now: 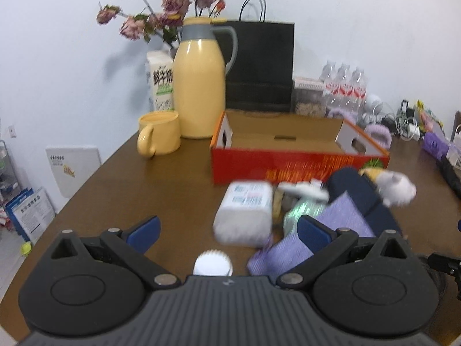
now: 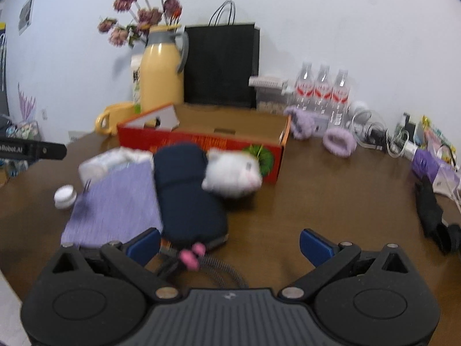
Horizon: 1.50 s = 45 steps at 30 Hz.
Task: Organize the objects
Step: 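Grasp the black braided cable with the right tool while the left tool grasps the white bottle cap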
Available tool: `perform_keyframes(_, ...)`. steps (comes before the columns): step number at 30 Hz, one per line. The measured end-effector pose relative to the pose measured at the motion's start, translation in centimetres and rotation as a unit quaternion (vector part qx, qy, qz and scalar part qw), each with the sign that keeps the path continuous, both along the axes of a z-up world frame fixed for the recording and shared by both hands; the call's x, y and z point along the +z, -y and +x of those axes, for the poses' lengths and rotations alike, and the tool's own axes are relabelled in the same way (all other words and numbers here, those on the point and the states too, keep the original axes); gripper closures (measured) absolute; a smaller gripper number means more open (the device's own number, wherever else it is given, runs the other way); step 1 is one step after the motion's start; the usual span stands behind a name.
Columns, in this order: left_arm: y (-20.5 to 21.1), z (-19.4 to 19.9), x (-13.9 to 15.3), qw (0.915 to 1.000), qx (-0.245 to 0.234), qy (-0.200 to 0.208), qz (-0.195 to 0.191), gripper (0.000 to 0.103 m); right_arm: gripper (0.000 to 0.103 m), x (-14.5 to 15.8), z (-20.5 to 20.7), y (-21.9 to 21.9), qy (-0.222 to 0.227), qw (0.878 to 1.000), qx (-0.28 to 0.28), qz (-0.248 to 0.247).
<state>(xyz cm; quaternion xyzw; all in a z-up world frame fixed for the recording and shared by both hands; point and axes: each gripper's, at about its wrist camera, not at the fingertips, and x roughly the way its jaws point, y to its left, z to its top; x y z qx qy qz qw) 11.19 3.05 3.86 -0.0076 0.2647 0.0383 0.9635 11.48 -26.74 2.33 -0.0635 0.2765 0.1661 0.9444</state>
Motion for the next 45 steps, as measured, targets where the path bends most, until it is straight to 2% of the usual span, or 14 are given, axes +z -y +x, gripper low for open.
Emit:
perform_keyframes(13,-2.7,-2.8,-2.8,0.9989,0.022,-0.041,-0.012,0.000,0.000,-3.1,-1.6,-0.3,-0.058,0.998,0.020,-0.026)
perform_keyframes(19,-3.3,-2.8,-3.6,0.9983,0.026,-0.052,-0.009,0.000,0.000,-3.9,-0.7,-0.5,-0.075,0.997,0.024,-0.014)
perform_keyframes(26,-3.7,-1.7,-4.5,0.9973,0.029,-0.067,-0.007,0.000,0.000,-4.2,0.7,-0.7,-0.064,0.998,0.021,0.000)
perform_keyframes(29,-4.1,-1.1,-4.9,0.9971,0.031,-0.068,-0.006,0.000,0.011,-4.2,0.6,-0.8,-0.054,0.998,0.030,0.005)
perform_keyframes(34,-4.7,0.1,-5.4,0.9963,0.048,-0.071,-0.004,0.000,0.015,-4.0,0.4,-0.9,-0.048,0.998,0.030,0.003)
perform_keyframes(45,-4.0,2.7,-6.3,0.9965,0.029,-0.078,0.003,0.000,0.017,-3.7,-0.5,-0.3,-0.020,1.000,0.008,0.007)
